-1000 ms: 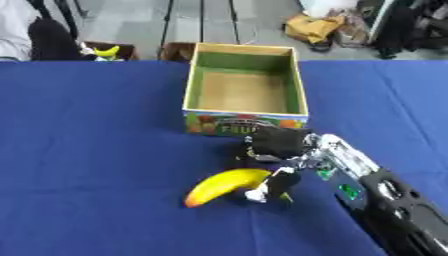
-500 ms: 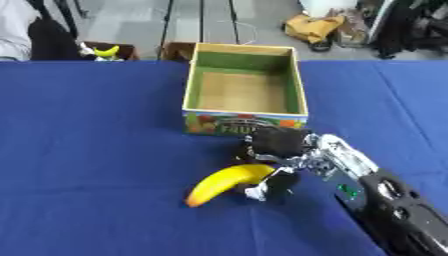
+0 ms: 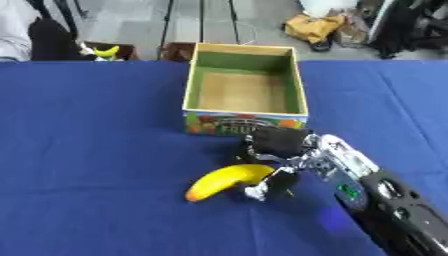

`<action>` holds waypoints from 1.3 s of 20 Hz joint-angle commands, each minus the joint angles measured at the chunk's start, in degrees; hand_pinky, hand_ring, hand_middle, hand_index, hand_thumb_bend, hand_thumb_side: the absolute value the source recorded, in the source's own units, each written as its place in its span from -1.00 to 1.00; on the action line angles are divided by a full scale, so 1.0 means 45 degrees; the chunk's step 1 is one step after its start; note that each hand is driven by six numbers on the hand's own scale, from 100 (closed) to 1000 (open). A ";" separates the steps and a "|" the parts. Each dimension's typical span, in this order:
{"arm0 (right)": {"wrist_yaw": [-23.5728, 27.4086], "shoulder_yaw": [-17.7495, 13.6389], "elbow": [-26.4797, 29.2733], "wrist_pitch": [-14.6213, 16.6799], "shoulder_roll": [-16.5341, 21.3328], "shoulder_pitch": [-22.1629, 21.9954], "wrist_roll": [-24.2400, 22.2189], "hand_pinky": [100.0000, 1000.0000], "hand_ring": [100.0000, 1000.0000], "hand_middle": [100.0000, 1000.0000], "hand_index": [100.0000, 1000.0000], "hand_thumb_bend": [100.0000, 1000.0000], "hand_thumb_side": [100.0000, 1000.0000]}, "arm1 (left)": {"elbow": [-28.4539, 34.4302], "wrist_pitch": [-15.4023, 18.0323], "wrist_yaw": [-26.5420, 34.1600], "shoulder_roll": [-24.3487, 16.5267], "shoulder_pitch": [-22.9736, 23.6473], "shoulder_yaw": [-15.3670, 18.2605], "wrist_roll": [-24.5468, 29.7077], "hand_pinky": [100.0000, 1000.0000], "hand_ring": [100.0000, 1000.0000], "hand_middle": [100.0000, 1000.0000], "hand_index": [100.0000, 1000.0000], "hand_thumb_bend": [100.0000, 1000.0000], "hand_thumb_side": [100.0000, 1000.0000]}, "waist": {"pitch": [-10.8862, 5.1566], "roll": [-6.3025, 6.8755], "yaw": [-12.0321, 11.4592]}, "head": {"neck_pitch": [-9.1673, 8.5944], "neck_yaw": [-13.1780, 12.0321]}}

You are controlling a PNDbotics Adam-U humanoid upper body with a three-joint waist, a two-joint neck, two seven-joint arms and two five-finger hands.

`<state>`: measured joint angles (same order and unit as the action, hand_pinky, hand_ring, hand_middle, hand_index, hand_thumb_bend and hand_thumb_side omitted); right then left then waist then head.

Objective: Pick up objects on the table and place them in the box.

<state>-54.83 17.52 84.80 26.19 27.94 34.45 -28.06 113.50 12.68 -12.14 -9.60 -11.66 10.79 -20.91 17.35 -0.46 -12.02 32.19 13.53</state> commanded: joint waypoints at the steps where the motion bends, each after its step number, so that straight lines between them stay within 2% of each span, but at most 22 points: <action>1: -0.0228 0.0004 -0.0354 -0.0022 0.0166 -0.0105 0.0001 0.24 0.34 -0.21 0.33 -1.00 0.34 | 0.0242 0.0012 -0.0009 -0.0199 -0.0111 0.0003 -0.0011 -0.27 -0.30 -0.16 0.19 -1.00 1.00 | -0.0127 0.0065 -0.0001 | 0.0012 -0.0032; 26: 0.0237 -0.0269 0.0246 -0.0205 0.0623 -0.0346 0.0377 0.22 0.27 -0.31 0.24 -1.00 0.21 | 0.0242 0.0020 0.0053 -0.0312 -0.0066 0.0012 -0.0083 -0.27 -0.29 -0.16 0.19 -1.00 1.00 | -0.0294 0.0076 0.0119 | 0.0004 -0.0102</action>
<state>-54.06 16.80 85.58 25.46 28.72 32.86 -26.31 113.50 12.72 -12.11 -9.62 -11.65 10.79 -21.14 16.97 -0.41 -11.62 32.19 13.20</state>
